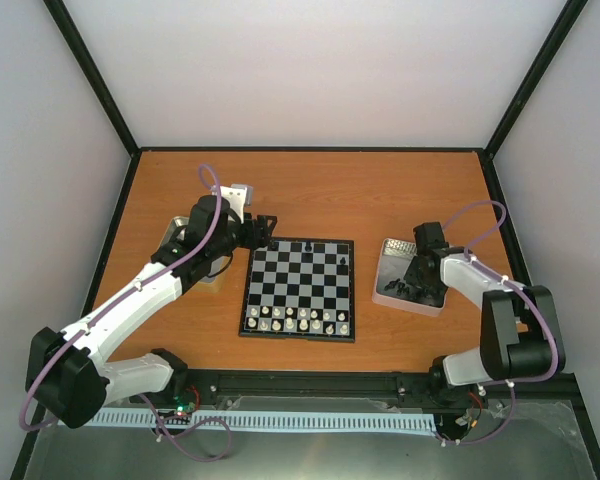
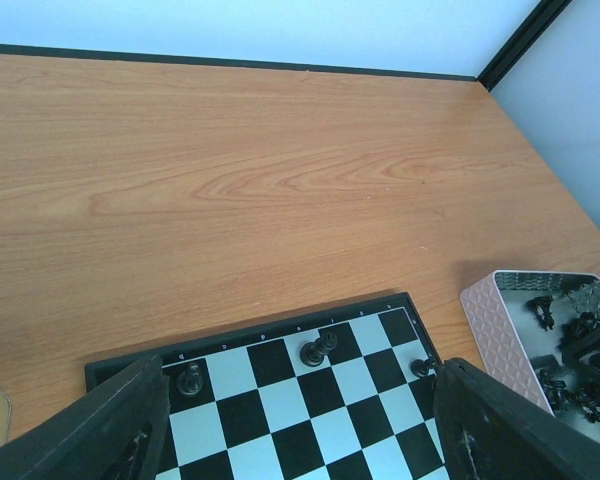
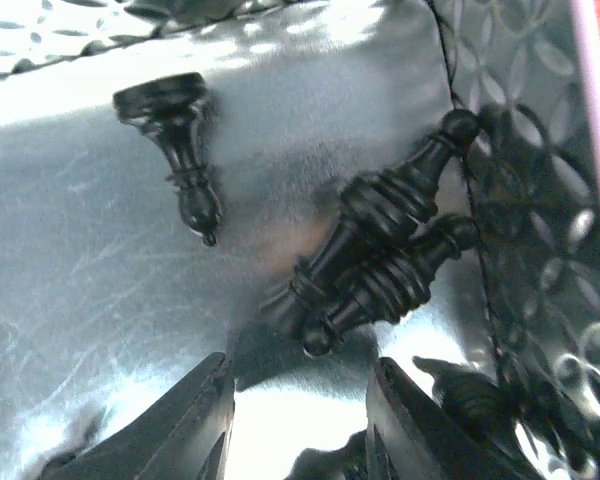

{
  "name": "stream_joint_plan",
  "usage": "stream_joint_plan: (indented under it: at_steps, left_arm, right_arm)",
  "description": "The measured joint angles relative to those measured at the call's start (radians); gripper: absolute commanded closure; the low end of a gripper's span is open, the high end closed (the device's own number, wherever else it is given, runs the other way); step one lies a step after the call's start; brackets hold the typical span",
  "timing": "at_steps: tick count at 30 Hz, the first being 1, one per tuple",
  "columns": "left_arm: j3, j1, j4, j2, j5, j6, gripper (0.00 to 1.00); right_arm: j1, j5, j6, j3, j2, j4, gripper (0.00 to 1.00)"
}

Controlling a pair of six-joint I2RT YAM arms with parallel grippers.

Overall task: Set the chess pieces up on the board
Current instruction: Pick up the chess piece from the storage box.

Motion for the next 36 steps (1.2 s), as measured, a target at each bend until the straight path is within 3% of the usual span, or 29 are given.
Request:
stream_joint_plan:
  at_steps: [8, 14, 24, 32, 36]
  left_arm:
    - [0.000, 0.000, 0.000, 0.006, 0.006, -0.001, 0.27]
    - [0.000, 0.000, 0.000, 0.008, 0.014, 0.000, 0.26]
    - [-0.003, 0.000, 0.000, 0.008, 0.015, -0.001, 0.27]
    - [-0.006, 0.000, 0.000, 0.008, 0.015, -0.001, 0.27]
    - [-0.006, 0.000, 0.000, 0.008, 0.016, -0.001, 0.27]
  right_arm:
    - [-0.005, 0.012, 0.013, -0.001, -0.056, -0.045, 0.60]
    - [-0.039, 0.034, 0.082, -0.003, -0.041, -0.026, 0.75]
    - [-0.046, 0.055, 0.126, -0.002, 0.007, 0.018, 0.71]
    - [-0.049, 0.059, 0.136, -0.001, 0.023, 0.045, 0.95]
    - [-0.052, 0.057, 0.137, 0.000, 0.023, 0.052, 0.97]
